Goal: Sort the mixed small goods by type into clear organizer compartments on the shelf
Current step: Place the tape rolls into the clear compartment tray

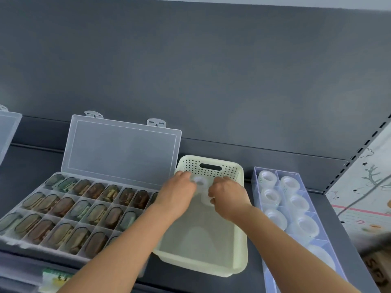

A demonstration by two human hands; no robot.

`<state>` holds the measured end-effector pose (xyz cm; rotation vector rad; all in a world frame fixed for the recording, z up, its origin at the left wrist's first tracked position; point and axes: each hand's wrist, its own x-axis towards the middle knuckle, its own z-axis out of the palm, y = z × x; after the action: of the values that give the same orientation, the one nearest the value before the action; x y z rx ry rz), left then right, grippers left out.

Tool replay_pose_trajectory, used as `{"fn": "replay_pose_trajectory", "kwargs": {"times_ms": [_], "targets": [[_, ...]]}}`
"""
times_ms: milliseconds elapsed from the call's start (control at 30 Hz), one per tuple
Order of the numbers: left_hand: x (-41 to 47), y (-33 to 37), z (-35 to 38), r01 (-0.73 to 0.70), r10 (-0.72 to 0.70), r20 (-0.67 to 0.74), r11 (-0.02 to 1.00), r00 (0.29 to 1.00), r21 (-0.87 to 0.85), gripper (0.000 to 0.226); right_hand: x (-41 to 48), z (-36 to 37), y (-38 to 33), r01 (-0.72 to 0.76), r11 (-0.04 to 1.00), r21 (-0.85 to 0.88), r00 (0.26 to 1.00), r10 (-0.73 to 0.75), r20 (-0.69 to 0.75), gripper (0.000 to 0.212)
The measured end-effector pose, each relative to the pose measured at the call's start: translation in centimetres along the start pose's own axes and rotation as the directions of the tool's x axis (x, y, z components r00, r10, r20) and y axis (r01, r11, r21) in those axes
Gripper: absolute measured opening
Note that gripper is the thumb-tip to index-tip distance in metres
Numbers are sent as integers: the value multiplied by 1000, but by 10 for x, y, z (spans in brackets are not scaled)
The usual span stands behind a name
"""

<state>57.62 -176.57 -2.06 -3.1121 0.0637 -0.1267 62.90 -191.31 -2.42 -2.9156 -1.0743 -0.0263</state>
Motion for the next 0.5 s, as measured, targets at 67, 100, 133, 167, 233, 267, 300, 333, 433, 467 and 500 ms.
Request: {"fn": "replay_pose_trajectory", "kwargs": {"times_ms": [67,100,133,167,233,267,300,333,433,467,500], "targets": [[-5,1,-4,29,-38,-59,988,998,-150,25,-6,-4,3,-36,991,125,997,43,-58,18],[-8,2,-7,44,-66,-94,976,993,-214,22,-11,-7,4,-44,983,179,994,62,-93,17],[-11,5,-9,60,-98,-131,961,986,-272,19,-16,-10,6,-47,974,221,988,78,-135,17],[-15,8,-12,74,-134,-169,944,976,-320,17,-22,-13,8,-47,966,255,979,95,-181,18],[-23,19,-21,96,-198,-227,914,954,-395,15,-39,-21,13,-40,949,314,952,131,-275,19],[-28,23,-24,100,-223,-248,898,943,-429,14,-47,-24,14,-29,941,337,937,143,-318,18],[-32,29,-28,96,-239,-267,884,933,-457,13,-56,-28,16,-16,934,357,923,151,-354,16],[-36,37,-31,91,-249,-283,876,926,-474,12,-66,-32,19,-2,929,371,913,153,-379,14],[-50,64,-41,76,-260,-312,864,914,-498,11,-98,-42,31,13,918,397,907,157,-391,13],[-54,73,-43,71,-256,-310,861,916,-503,10,-109,-44,37,15,915,404,907,158,-391,13],[-59,83,-45,64,-249,-303,858,920,-510,10,-119,-45,42,18,911,412,906,159,-392,13]]}}
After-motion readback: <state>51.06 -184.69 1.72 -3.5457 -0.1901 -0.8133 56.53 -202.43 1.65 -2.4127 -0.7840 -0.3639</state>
